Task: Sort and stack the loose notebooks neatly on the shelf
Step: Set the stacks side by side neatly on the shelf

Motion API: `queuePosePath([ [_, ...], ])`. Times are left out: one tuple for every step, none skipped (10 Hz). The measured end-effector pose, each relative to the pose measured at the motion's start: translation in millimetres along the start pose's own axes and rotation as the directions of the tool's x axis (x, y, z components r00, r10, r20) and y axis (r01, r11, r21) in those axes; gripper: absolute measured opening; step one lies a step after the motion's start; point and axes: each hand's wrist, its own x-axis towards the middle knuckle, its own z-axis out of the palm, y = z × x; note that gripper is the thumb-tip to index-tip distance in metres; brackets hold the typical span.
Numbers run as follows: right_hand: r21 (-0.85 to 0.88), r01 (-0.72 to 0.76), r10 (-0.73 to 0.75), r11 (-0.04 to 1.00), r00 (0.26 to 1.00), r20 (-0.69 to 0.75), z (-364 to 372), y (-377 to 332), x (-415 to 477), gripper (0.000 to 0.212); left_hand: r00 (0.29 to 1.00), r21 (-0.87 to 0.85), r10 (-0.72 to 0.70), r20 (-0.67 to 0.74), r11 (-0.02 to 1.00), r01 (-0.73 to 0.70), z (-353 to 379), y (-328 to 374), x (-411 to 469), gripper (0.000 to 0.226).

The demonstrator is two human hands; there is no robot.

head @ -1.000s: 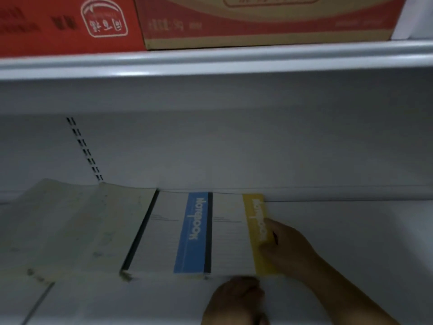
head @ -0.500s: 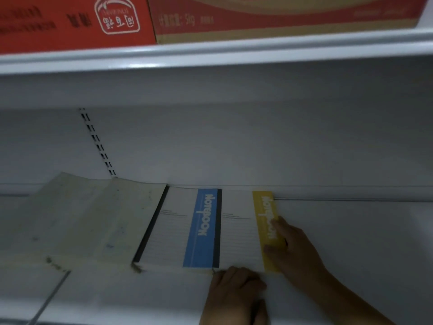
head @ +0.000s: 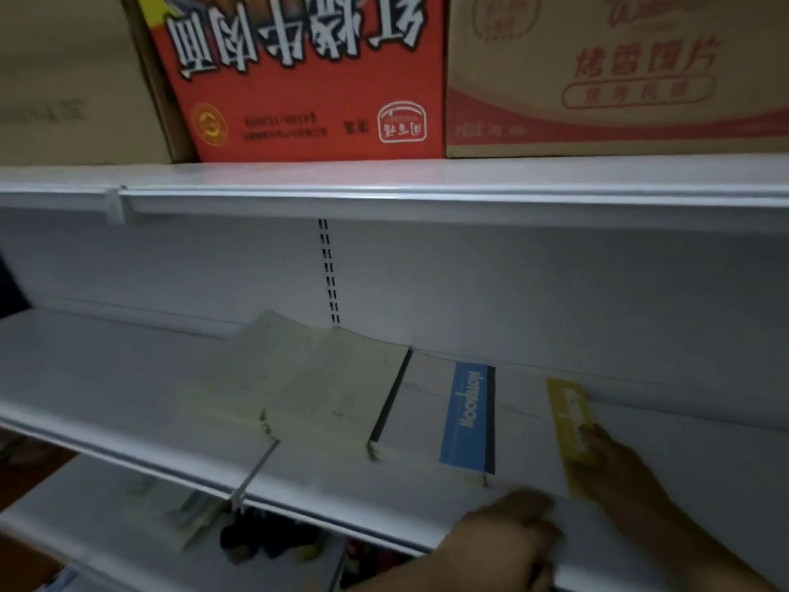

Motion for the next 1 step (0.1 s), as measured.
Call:
queuePosePath([
  [-0.131, -0.120, 0.110, 0.984, 0.991, -0.078, -0.4, -12.4, 1.8, 0.071, 0.994, 0.139, 0.066, 0.092, 0.987, -0.078, -39.1, -15.0, -32.7, 0.040],
])
